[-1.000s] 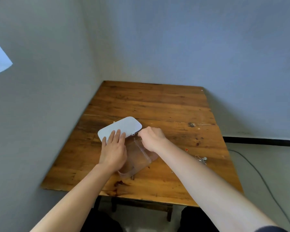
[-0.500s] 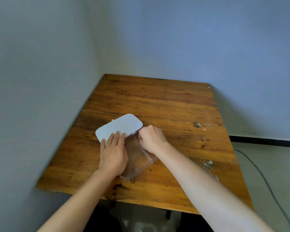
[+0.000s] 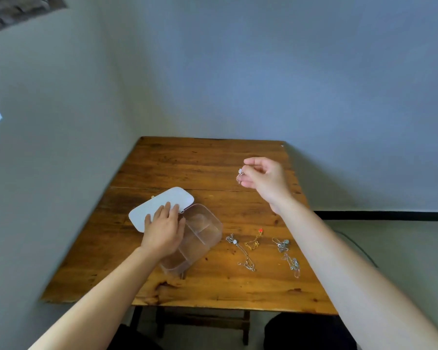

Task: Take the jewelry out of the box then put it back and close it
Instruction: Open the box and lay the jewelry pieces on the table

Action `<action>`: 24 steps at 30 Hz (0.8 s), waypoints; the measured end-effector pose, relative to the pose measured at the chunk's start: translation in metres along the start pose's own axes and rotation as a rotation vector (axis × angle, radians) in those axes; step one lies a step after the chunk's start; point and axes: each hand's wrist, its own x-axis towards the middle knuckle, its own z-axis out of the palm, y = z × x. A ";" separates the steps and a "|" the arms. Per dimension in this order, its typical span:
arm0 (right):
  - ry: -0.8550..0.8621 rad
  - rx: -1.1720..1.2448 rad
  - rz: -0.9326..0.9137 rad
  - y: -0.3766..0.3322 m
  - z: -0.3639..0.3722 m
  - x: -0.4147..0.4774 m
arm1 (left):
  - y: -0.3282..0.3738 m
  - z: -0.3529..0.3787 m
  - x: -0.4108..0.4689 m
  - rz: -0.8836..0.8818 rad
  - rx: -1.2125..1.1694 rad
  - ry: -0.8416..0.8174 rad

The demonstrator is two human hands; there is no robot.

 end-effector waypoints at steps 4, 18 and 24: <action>0.110 0.006 0.010 0.003 -0.040 0.009 | 0.036 -0.003 0.014 0.093 -0.020 -0.007; 0.143 -0.137 0.398 0.108 -0.045 0.002 | 0.092 0.052 0.017 0.266 0.048 -0.081; 0.082 -0.334 0.311 0.105 -0.065 -0.019 | 0.090 0.058 0.018 0.260 -0.009 -0.054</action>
